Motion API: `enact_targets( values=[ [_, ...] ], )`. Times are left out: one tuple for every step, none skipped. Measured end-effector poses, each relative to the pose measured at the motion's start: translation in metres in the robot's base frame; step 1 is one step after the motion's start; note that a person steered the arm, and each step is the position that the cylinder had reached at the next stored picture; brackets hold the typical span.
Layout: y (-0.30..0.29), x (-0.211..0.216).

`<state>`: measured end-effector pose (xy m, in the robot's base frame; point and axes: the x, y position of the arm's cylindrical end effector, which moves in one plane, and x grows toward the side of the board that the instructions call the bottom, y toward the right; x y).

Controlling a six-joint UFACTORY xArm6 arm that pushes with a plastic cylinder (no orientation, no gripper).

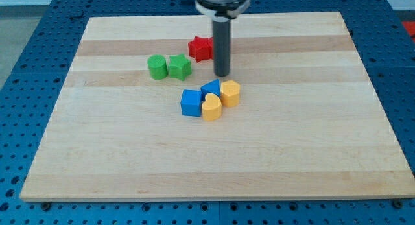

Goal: Move your arm towards the blue cube

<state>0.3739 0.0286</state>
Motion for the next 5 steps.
enact_targets(
  values=[
    [0.051,0.000],
    [0.064,0.029],
    [0.062,0.076],
    [0.049,0.115],
    [0.002,0.144]
  ],
)
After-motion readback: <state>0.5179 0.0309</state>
